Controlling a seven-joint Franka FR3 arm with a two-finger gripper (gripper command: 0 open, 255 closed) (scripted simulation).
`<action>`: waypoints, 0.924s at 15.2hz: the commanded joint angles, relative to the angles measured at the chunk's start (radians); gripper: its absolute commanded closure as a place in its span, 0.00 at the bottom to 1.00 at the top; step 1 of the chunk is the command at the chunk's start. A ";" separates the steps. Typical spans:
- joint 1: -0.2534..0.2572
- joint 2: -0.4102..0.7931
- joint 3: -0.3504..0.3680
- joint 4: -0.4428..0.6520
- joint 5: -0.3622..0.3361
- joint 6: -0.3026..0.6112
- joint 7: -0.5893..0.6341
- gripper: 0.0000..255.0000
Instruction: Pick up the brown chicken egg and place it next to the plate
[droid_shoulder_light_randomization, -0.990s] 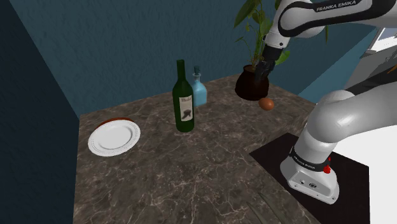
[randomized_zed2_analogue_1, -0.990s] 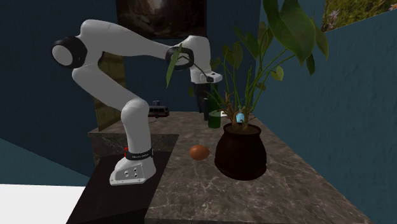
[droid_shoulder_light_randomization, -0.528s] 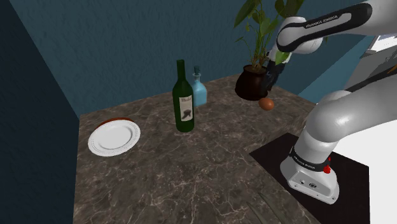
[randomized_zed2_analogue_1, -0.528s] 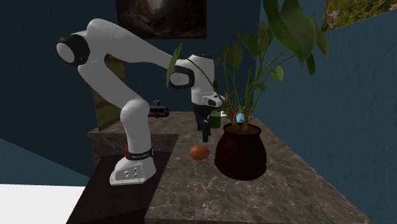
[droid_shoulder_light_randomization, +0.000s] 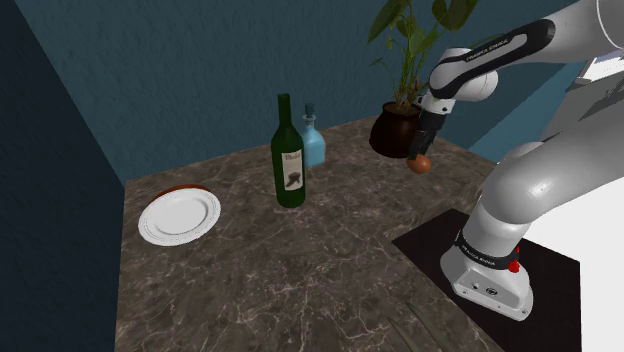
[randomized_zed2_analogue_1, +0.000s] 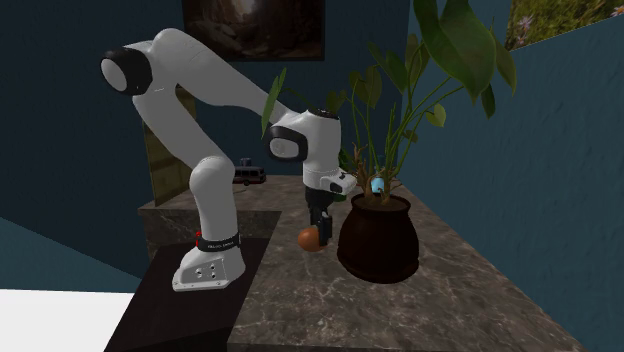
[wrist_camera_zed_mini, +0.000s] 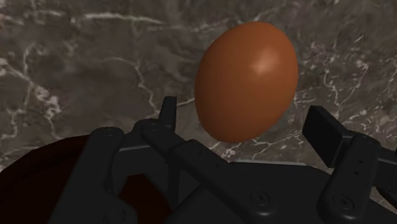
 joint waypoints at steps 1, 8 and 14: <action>0.003 0.011 -0.005 -0.023 0.000 0.034 0.000 0.00; 0.010 0.027 -0.013 -0.035 0.002 0.062 -0.004 0.00; 0.010 0.027 -0.013 -0.035 0.002 0.062 -0.004 1.00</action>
